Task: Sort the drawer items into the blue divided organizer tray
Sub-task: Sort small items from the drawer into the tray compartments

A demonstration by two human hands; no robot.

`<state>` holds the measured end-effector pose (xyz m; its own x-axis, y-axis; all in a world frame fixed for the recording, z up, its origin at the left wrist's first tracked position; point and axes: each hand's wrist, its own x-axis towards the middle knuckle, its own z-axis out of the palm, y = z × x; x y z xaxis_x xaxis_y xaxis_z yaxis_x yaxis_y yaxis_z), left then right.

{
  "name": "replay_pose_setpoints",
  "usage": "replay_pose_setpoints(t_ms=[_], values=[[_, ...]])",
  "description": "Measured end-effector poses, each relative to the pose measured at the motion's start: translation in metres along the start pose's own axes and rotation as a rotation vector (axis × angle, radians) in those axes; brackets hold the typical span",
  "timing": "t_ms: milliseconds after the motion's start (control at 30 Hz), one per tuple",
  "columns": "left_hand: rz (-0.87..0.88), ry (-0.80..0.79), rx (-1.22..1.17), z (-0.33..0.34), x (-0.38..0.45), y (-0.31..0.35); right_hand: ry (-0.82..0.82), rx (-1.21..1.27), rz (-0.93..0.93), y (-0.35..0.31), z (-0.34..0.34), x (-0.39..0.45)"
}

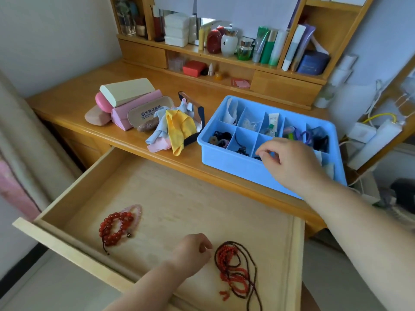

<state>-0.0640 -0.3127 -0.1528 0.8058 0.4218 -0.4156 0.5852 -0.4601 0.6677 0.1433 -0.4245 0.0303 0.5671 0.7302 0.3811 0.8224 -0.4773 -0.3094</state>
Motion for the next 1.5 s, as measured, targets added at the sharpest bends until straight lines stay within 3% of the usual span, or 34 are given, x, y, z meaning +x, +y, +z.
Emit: replay_pose_setpoints(t_ms=[67,133,267,400,567,667,833,1000,1100,1200,1300,1367,1433,1500], values=[[0.079,0.006,0.201,0.016,0.007,0.014,0.081,0.092,-0.138,-0.015,0.011,-0.034],[0.133,0.01,0.35,0.03,0.016,0.026,-0.047,0.128,-0.165,-0.019,0.033,-0.069],[0.085,-0.043,0.571,0.046,0.025,0.035,-0.383,0.175,0.153,-0.007,0.082,-0.132],[0.147,-0.066,0.212,0.025,0.016,0.034,-0.493,0.313,0.485,0.006,0.109,-0.167],[0.227,-0.167,-0.366,-0.005,-0.014,0.047,-0.596,0.766,0.577,-0.005,0.107,-0.164],[0.182,-0.056,-0.556,-0.017,-0.026,0.058,-0.48,0.822,0.554,-0.016,0.096,-0.157],[0.161,0.169,-0.435,-0.036,-0.035,0.062,-0.337,0.738,0.559,-0.02,0.075,-0.153],[0.169,0.105,-0.919,-0.059,-0.047,0.071,-0.21,0.683,0.616,-0.016,0.067,-0.157],[0.175,0.194,-1.08,-0.076,-0.05,0.077,-0.059,0.669,0.62,-0.011,0.066,-0.161],[0.107,0.247,-1.168,-0.095,-0.049,0.073,0.104,0.977,0.81,-0.003,0.066,-0.161],[0.063,0.175,-1.029,-0.112,-0.05,0.059,0.215,1.348,0.982,0.006,0.063,-0.162],[0.011,0.197,-0.613,-0.121,-0.053,0.048,0.253,1.395,1.008,0.011,0.063,-0.164],[-0.031,0.365,-0.189,-0.127,-0.055,0.039,0.244,1.383,1.01,0.015,0.065,-0.167],[-0.089,0.528,-0.179,-0.129,-0.056,0.031,0.231,1.383,1.028,0.018,0.068,-0.17]])
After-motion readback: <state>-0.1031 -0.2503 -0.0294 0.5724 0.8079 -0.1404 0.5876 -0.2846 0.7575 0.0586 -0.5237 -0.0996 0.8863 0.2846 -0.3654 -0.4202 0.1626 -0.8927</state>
